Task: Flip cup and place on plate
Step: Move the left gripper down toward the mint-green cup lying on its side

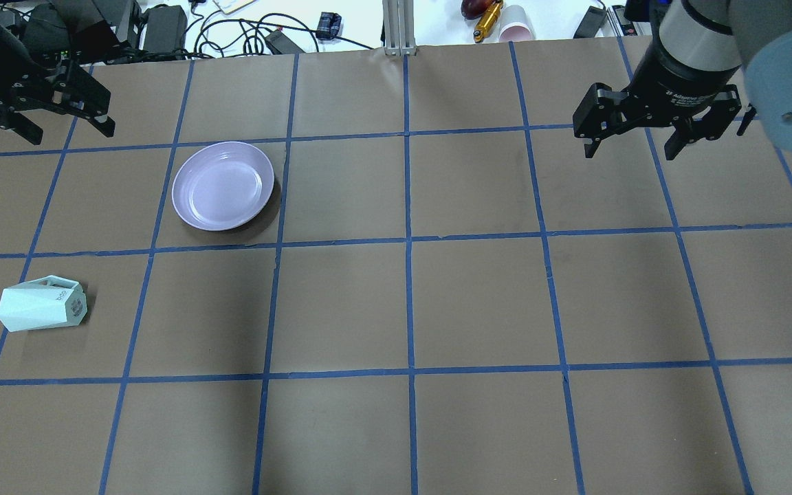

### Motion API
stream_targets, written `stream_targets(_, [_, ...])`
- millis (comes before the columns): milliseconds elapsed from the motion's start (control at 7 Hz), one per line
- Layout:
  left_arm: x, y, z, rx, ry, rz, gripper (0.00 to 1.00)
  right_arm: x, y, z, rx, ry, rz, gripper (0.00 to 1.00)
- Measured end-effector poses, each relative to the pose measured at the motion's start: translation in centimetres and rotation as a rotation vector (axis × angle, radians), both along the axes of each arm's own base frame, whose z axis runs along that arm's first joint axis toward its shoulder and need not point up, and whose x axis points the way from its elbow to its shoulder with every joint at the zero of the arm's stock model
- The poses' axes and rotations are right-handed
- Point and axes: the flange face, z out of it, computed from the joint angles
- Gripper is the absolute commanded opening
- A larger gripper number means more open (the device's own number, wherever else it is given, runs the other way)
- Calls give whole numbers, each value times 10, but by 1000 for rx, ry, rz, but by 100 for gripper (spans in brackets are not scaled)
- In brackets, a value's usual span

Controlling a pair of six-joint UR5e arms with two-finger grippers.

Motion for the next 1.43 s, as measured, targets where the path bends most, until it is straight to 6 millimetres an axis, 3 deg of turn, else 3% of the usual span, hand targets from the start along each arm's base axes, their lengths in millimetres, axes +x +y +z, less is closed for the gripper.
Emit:
stream_targets(286, [42, 9, 6, 47, 30, -25, 100, 0, 0, 0, 0, 0, 0, 100])
stream_targets(571, [115, 25, 3, 73, 49, -61, 100, 0, 0, 0, 0, 0, 0, 100])
stream_targets(857, [181, 40, -8, 89, 72, -65, 100, 0, 0, 0, 0, 0, 0, 100])
stream_targets(1429, [269, 55, -51, 133, 138, -28, 100, 0, 0, 0, 0, 0, 0, 100])
